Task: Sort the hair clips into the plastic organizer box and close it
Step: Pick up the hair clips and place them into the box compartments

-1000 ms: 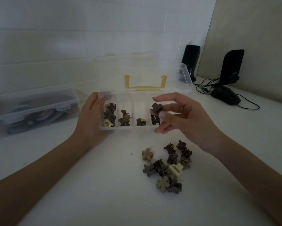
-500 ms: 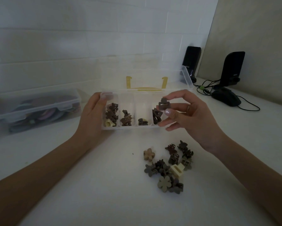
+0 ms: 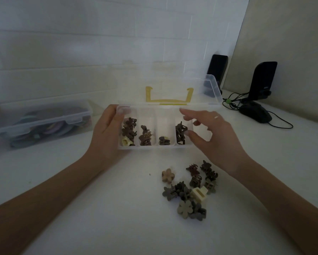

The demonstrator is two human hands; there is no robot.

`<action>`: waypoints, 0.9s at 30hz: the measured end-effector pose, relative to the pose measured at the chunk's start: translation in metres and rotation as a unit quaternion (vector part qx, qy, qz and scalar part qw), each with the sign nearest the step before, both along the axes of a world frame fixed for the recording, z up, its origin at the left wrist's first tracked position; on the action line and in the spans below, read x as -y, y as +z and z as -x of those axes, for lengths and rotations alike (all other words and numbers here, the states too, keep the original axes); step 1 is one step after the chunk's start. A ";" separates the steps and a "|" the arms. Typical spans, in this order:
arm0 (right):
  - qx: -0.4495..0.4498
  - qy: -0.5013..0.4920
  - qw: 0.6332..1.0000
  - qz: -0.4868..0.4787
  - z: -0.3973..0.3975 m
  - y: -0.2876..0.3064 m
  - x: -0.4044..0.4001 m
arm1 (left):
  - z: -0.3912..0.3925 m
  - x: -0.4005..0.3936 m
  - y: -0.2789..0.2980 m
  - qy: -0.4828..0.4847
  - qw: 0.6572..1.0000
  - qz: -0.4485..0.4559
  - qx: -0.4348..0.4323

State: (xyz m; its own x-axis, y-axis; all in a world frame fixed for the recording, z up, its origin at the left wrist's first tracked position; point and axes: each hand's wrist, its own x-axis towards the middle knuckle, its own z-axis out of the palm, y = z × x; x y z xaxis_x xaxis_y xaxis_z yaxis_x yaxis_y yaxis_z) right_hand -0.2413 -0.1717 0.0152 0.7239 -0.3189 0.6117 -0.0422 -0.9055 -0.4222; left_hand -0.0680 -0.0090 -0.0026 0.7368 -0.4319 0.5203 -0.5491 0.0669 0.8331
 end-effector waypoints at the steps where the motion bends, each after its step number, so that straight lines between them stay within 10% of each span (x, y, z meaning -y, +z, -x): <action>1: 0.008 0.005 1.000 0.016 0.001 0.001 0.000 | 0.000 0.000 0.000 0.002 1.000 -0.001 0.003; 20: 0.030 0.087 0.985 0.148 0.006 0.004 0.000 | 0.000 0.001 -0.002 -0.003 1.000 0.013 -0.006; 27: -0.196 0.199 0.956 0.094 0.013 0.012 -0.025 | 0.000 0.000 0.000 -0.005 1.000 0.014 -0.016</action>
